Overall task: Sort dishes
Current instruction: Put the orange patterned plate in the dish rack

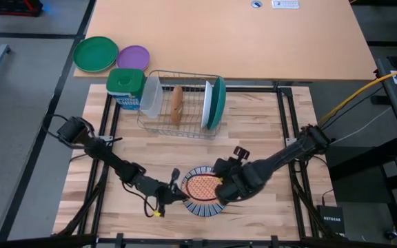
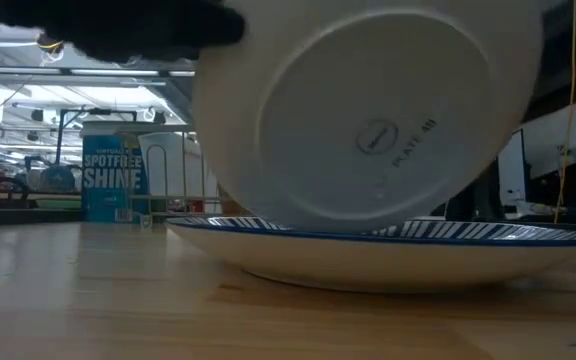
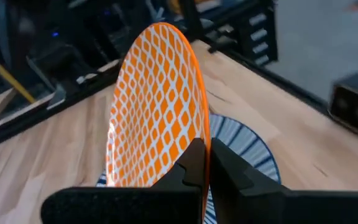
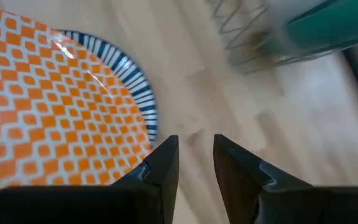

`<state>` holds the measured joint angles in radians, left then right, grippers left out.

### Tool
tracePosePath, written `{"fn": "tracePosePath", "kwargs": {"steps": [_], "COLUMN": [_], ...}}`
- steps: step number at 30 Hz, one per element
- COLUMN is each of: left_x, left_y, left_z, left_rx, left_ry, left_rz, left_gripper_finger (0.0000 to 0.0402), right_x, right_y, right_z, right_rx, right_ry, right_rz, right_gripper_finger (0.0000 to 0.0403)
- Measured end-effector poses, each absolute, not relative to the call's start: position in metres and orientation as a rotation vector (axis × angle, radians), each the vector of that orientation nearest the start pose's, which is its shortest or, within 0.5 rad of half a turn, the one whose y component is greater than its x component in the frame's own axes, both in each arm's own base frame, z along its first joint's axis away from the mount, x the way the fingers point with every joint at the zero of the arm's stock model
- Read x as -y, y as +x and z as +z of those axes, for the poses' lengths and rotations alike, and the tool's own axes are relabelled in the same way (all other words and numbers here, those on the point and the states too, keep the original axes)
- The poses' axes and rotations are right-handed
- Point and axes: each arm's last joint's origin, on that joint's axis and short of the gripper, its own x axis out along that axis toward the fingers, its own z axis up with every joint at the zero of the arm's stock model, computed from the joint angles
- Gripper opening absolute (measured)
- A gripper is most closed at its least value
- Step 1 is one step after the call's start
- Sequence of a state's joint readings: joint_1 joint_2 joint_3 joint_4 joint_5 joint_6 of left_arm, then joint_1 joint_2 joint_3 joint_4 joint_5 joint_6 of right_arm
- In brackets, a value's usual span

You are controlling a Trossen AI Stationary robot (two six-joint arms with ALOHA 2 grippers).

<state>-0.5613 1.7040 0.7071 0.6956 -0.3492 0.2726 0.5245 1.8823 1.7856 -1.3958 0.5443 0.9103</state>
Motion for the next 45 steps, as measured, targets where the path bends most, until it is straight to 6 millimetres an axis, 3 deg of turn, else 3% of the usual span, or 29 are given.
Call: {"fn": "tracePosePath", "kwargs": {"steps": [9, 22, 32, 45], "left_x": [0.156, 0.132, 0.104, 0.051], "left_y": [0.276, 0.248, 0.233, 0.232], "left_z": [0.201, 0.271, 0.304, 0.324], "left_rx": [-0.158, 0.052, 0.145, 0.231], "left_ry": [0.192, 0.004, -0.019, -0.074], "left_rz": [-0.042, 0.175, 0.298, 0.501], "left_gripper_finger": [0.0, 0.0, 0.0, 0.0], "right_x": [-0.167, -0.119, -0.096, -0.093], "right_y": [0.29, 0.225, 0.193, 0.188], "right_z": [0.378, 0.456, 0.481, 0.484], "right_rx": [-0.952, -0.603, -0.484, -0.489], "right_ry": [-0.061, -0.1, -0.135, -0.178], "right_rz": [-0.503, -0.588, -0.638, -0.627], "right_gripper_finger": [0.0104, 0.0104, 0.0104, 0.0104]}}
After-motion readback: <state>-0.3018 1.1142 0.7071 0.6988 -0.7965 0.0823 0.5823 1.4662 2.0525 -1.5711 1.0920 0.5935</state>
